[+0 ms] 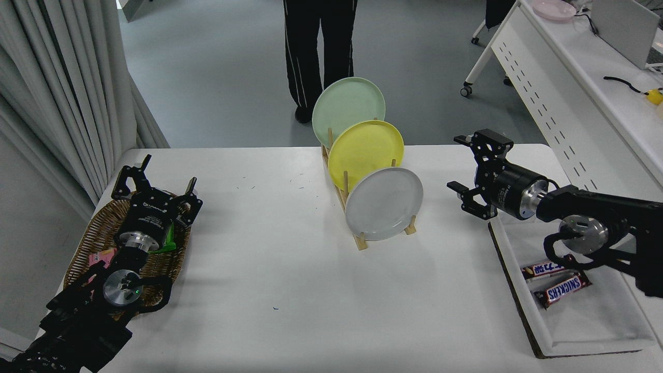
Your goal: Place the plate on the table
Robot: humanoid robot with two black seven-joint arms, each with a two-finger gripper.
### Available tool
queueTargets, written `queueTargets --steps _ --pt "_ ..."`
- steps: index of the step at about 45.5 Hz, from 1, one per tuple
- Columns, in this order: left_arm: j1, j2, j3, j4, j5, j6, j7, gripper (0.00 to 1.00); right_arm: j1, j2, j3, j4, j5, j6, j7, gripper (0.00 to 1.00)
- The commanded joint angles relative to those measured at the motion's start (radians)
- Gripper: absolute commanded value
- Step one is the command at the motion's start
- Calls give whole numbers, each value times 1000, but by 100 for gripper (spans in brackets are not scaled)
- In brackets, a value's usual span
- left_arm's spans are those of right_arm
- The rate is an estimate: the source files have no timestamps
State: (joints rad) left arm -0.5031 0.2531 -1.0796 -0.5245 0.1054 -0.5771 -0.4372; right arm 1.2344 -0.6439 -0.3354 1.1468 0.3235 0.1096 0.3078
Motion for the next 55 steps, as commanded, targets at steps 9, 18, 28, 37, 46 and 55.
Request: queueTargets --steps 9,18,28,37,46,55 --pt "0 0 0 -2 0 0 0 100 71 16 -8 24 138 -44 -226 99" --pt "0 0 0 0 0 0 0 100 53 73 32 -53 111 -62 -283 99" --pt "0 0 0 0 0 -1 0 100 54 148 88 -127 60 -94 -286 99" --pt "0 0 0 0 0 -1 0 100 54 196 119 -128 63 -133 -285 99" --pt "0 0 0 0 0 0 0 100 51 225 164 -130 89 -183 -286 99" --pt "0 0 0 0 0 0 0 100 50 259 165 -151 108 -194 -312 98"
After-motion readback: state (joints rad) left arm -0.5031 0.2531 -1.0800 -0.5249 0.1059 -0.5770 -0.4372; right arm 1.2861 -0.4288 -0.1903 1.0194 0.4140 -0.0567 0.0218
